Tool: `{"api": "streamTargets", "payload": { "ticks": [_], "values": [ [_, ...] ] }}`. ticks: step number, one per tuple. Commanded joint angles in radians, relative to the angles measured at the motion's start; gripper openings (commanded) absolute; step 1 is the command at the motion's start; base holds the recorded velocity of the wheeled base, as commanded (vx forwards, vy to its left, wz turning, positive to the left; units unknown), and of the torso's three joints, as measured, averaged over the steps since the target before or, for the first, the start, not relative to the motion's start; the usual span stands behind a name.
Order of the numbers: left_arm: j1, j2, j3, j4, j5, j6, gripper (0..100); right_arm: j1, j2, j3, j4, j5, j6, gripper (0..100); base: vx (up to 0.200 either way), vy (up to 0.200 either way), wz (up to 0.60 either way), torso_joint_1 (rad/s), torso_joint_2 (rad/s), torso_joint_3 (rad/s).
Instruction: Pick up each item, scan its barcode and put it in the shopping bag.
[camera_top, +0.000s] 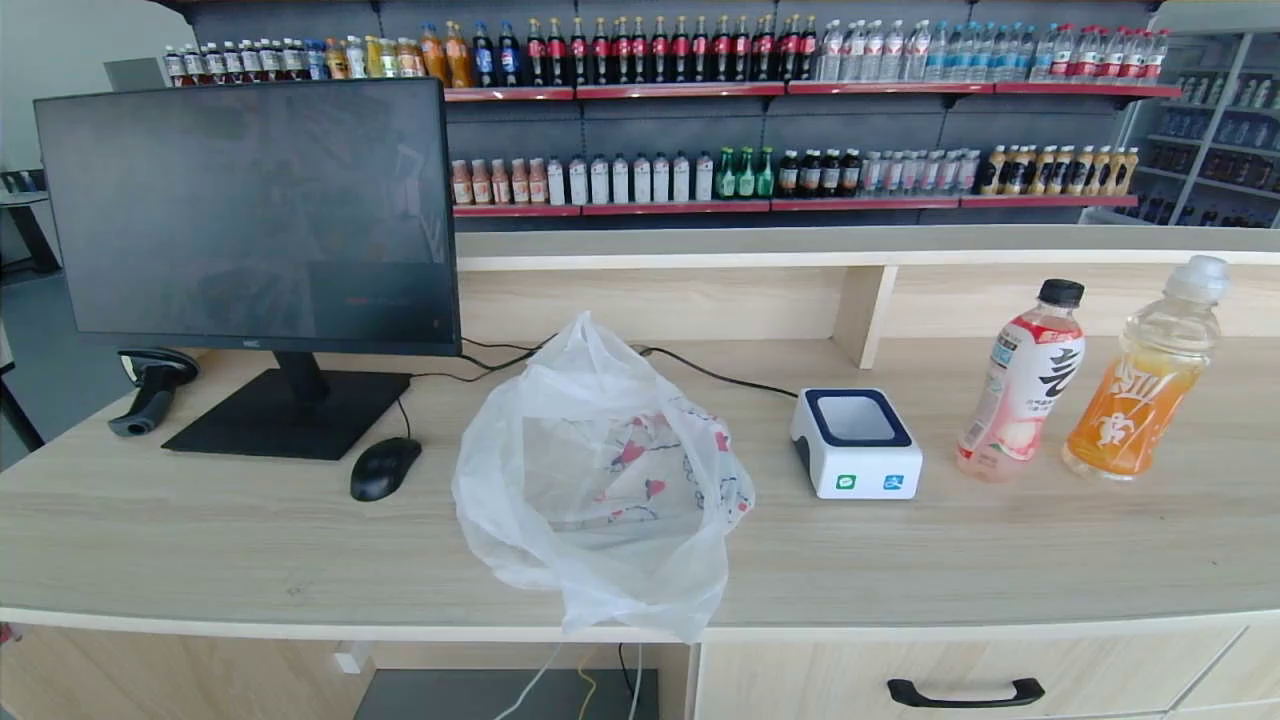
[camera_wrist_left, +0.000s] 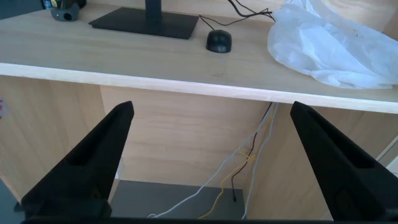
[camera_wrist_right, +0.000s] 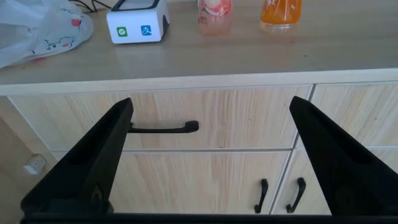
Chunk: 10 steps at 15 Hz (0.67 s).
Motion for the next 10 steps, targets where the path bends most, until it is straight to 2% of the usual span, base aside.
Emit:
{"api": "streamTargets", "payload": {
  "ticks": [1, 7, 8, 10],
  "values": [
    [-0.002, 0.0, 0.0, 0.0, 0.001, 0.001, 100, 0.0, 0.0, 0.0, 0.0, -0.001, 0.005, 100, 0.0, 0.0, 0.0, 0.0, 0.0, 0.0],
    [-0.002, 0.0, 0.0, 0.0, -0.001, 0.001, 100, 0.0, 0.0, 0.0, -0.007, 0.021, -0.032, 100, 0.0, 0.0, 0.0, 0.0, 0.0, 0.0],
    [-0.002, 0.0, 0.0, 0.0, -0.001, 0.001, 100, 0.0, 0.001, -0.026, -0.023, 0.031, -0.049, 100, 0.0, 0.0, 0.0, 0.0, 0.0, 0.0],
    [-0.002, 0.0, 0.0, 0.0, -0.001, 0.001, 100, 0.011, 0.125, -0.158, -0.016, 0.059, -0.054, 100, 0.0, 0.0, 0.0, 0.0, 0.0, 0.0]
  ]
}}
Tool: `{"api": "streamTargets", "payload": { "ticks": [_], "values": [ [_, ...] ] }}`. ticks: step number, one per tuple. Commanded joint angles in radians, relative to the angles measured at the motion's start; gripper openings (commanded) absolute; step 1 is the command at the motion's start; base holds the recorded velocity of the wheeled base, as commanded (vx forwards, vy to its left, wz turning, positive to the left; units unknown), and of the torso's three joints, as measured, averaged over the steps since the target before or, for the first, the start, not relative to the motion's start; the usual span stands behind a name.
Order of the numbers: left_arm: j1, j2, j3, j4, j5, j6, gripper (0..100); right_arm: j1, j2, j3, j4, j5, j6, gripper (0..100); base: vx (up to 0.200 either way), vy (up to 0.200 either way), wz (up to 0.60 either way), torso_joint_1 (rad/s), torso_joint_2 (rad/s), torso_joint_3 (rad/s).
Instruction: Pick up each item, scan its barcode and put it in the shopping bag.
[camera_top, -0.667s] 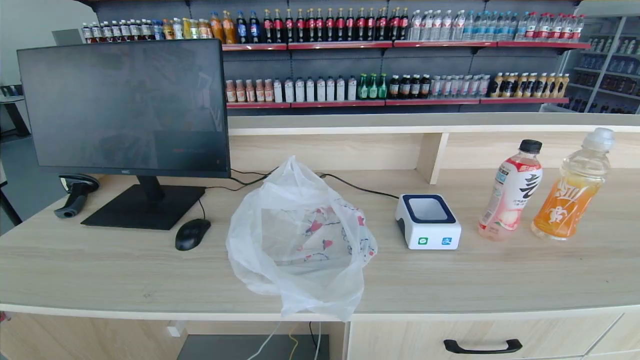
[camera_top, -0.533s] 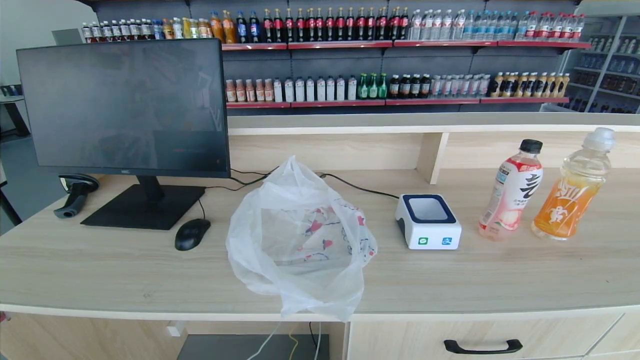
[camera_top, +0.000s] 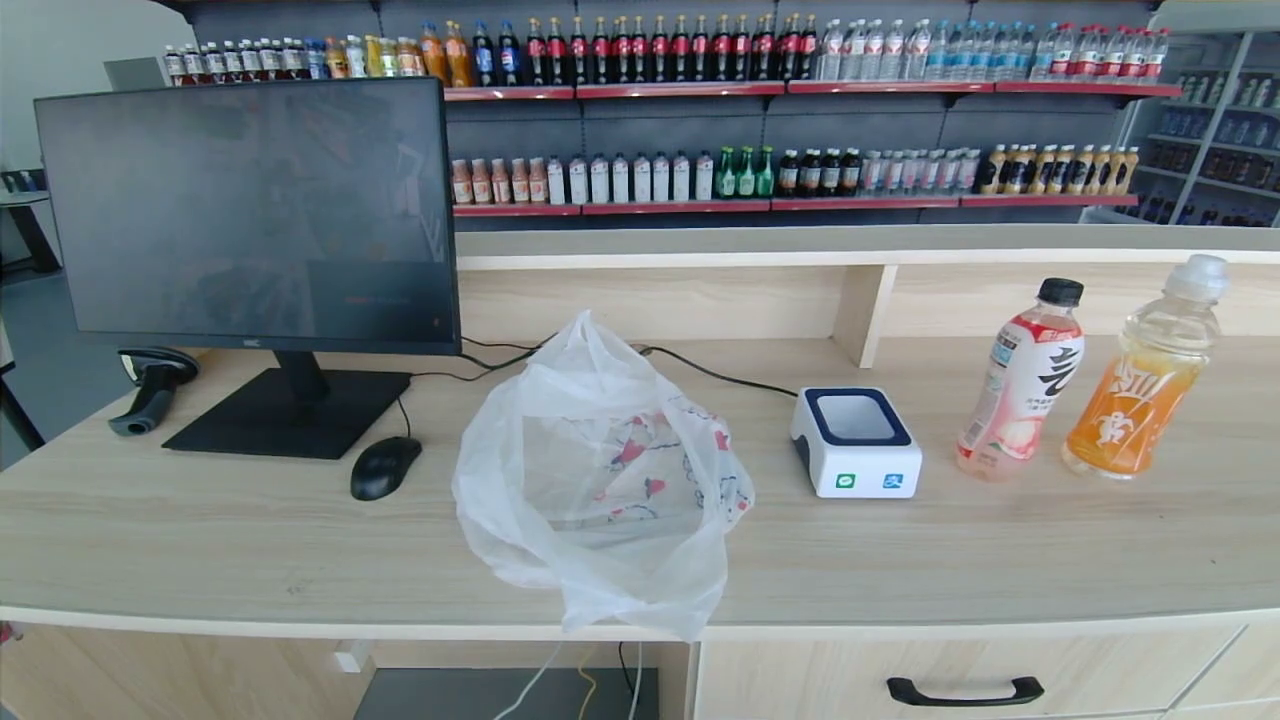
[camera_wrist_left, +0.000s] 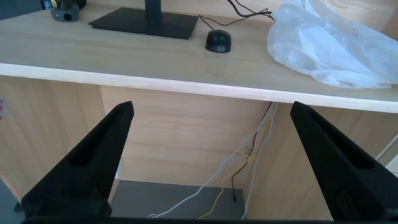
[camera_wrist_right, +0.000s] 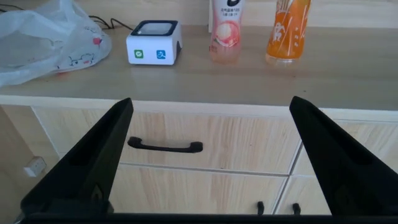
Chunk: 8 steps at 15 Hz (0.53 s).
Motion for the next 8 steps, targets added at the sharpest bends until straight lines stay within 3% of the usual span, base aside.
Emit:
{"api": "streamTargets", "payload": {
  "ticks": [1, 3, 8],
  "values": [
    [0.0, 0.0, 0.0, 0.0, 0.0, 0.0, 100, 0.009, 0.208, -0.16, -0.016, 0.013, -0.004, 100, 0.0, 0.0, 0.0, 0.0, 0.0, 0.0],
    [0.0, 0.0, 0.0, -0.003, 0.0, 0.0, 100, 0.009, 0.446, -0.221, -0.182, 0.013, -0.001, 100, 0.0, 0.0, 0.0, 0.0, 0.0, 0.0],
    [0.0, 0.0, 0.0, 0.0, 0.0, 0.0, 100, 0.006, 1.082, -0.14, -1.035, 0.013, -0.005, 100, 0.0, 0.0, 0.0, 0.0, 0.0, 0.0]
  ]
}}
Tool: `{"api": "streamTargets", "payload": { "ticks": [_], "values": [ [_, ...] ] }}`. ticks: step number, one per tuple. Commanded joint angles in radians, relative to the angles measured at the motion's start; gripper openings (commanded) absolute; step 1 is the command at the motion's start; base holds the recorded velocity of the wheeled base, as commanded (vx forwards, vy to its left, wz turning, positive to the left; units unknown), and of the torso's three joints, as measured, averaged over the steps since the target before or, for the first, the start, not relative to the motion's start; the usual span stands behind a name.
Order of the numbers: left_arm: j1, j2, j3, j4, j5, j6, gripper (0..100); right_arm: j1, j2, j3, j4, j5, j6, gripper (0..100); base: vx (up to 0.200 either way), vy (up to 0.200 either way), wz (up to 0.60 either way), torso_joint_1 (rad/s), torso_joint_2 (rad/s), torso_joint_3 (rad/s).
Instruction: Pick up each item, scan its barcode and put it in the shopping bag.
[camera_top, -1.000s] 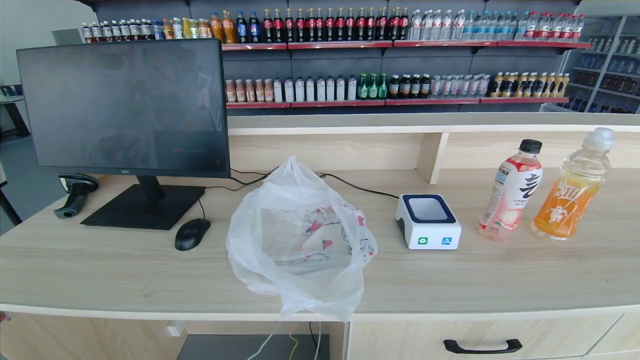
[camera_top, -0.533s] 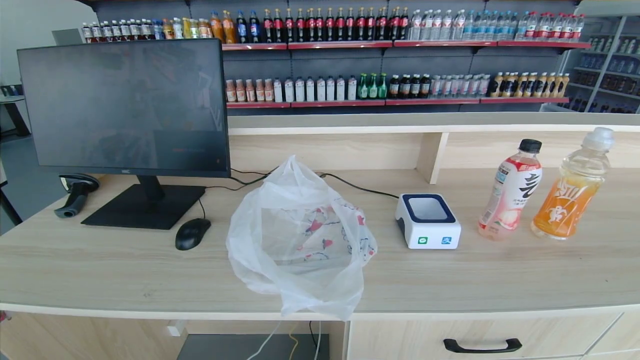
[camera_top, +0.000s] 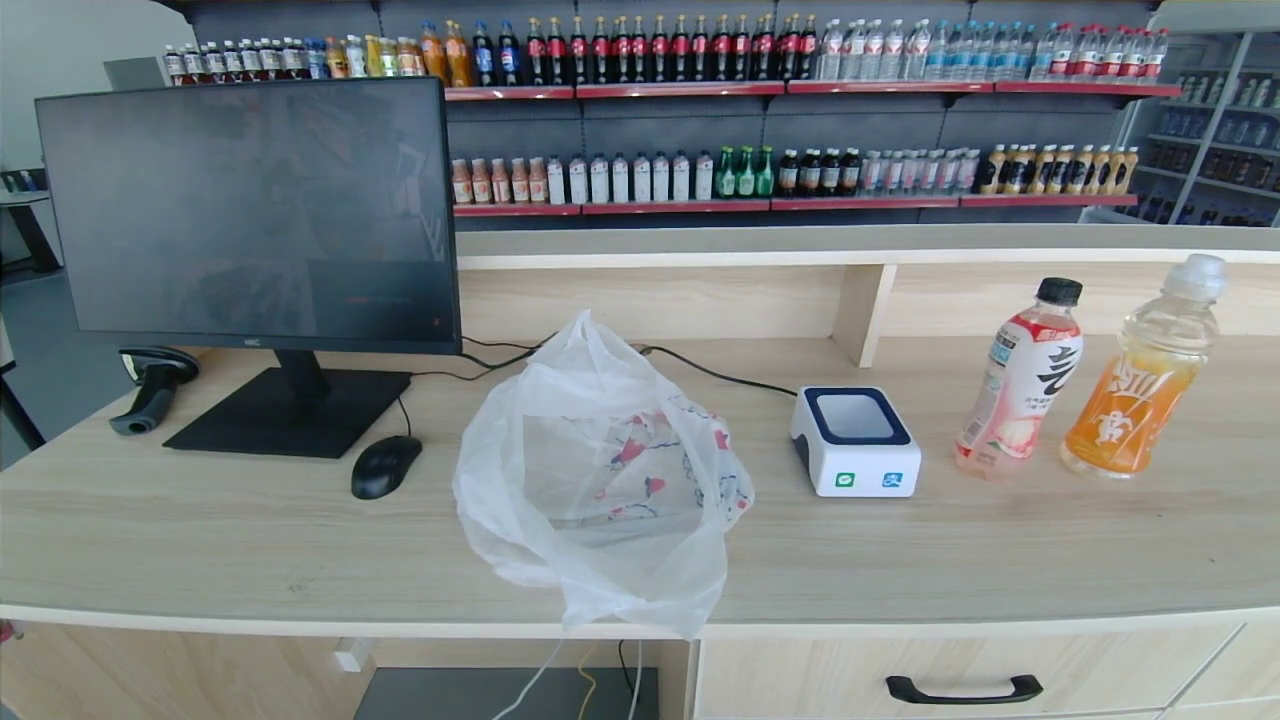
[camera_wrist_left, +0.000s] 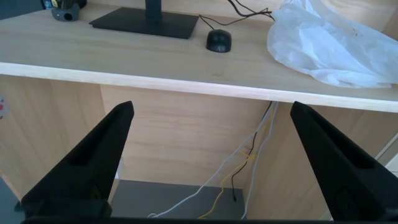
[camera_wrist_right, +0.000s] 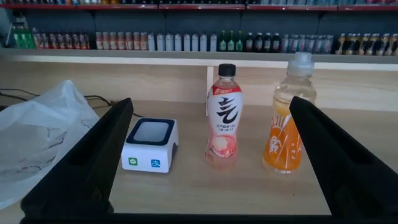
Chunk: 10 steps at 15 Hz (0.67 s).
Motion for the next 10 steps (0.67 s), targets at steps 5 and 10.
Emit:
{"api": "streamTargets", "payload": {
  "ticks": [5, 10],
  "values": [
    [0.0, 0.0, 0.0, 0.0, 0.0, 0.0, 100, -0.01, 0.887, -0.053, -0.868, 0.032, -0.069, 100, 0.0, 0.0, 0.0, 0.0, 0.0, 0.0],
    [0.0, 0.0, 0.0, 0.0, 0.0, 0.0, 100, -0.096, 0.982, -0.061, -0.868, 0.036, -0.054, 100, 0.0, 0.0, 0.0, 0.0, 0.0, 0.0]
  ]
}}
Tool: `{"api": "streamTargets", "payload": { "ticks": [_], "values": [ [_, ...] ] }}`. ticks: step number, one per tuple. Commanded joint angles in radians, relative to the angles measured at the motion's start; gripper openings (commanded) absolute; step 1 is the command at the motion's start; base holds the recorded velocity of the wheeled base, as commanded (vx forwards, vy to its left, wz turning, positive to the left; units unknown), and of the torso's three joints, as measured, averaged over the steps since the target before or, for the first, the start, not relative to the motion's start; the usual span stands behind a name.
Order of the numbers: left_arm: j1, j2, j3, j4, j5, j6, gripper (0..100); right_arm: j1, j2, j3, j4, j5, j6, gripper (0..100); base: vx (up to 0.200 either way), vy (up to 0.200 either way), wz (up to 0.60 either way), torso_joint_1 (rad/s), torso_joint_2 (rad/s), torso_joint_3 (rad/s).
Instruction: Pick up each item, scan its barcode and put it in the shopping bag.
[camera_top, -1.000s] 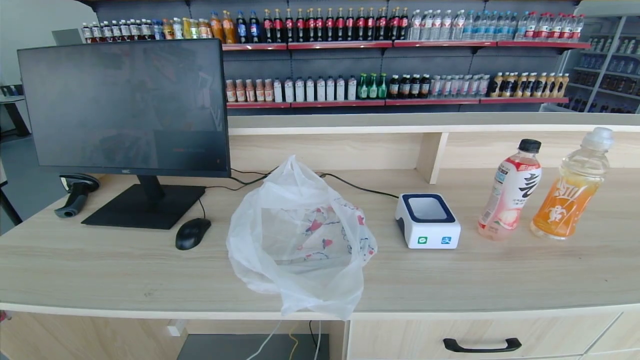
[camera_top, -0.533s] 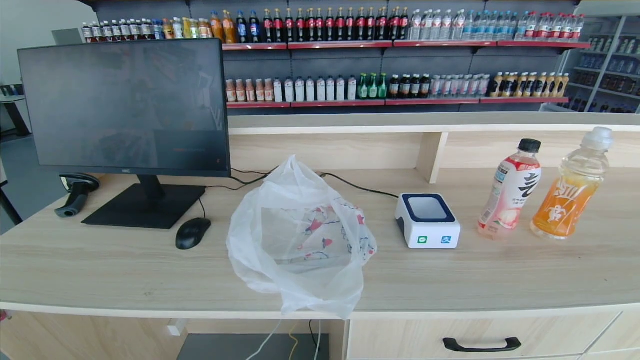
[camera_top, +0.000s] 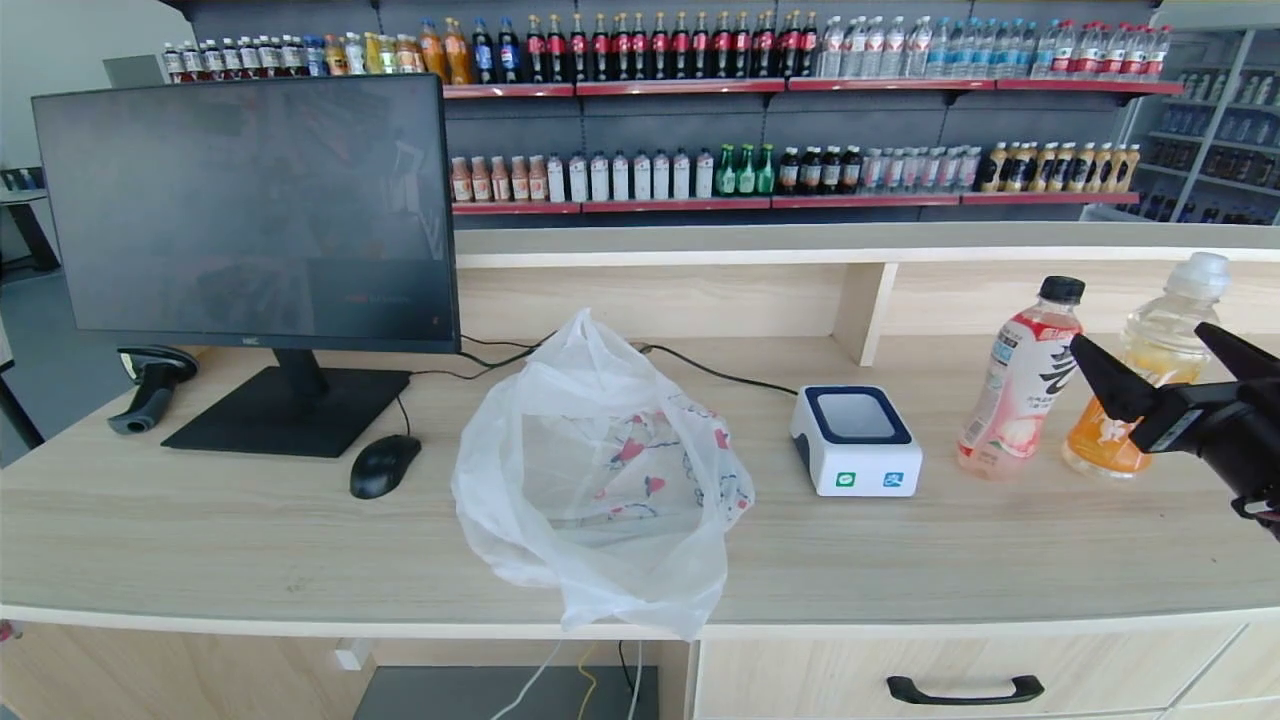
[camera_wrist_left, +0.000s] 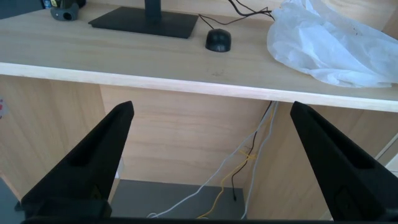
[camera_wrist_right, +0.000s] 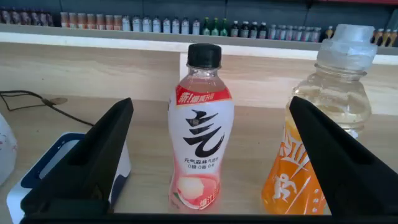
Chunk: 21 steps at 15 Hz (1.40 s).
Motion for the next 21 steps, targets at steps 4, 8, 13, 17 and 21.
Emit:
{"api": "streamTargets", "payload": {
  "ticks": [4, 8, 13, 17, 21],
  "values": [
    [-0.001, 0.0, 0.0, 0.0, 0.002, 0.0, 100, -0.015, 0.09, 0.04, -0.003, 0.049, 0.021, 100, 0.0, 0.0, 0.0, 0.0, 0.0, 0.0],
    [-0.001, 0.0, 0.0, 0.0, 0.0, 0.0, 100, -0.016, 0.124, 0.047, -0.003, 0.071, 0.038, 100, 0.0, 0.0, 0.0, 0.0, 0.0, 0.0],
    [-0.001, 0.0, 0.0, -0.003, 0.0, 0.0, 100, -0.016, 0.166, 0.049, -0.003, 0.095, 0.038, 100, 0.0, 0.0, 0.0, 0.0, 0.0, 0.0],
    [-0.001, 0.0, 0.0, -0.003, 0.0, 0.0, 100, -0.018, 0.215, 0.012, -0.003, 0.097, 0.043, 100, 0.0, 0.0, 0.0, 0.0, 0.0, 0.0],
    [-0.001, 0.0, 0.0, -0.003, 0.0, 0.0, 100, -0.036, 0.252, -0.022, -0.003, 0.097, 0.063, 100, 0.0, 0.0, 0.0, 0.0, 0.0, 0.0]
  ]
}}
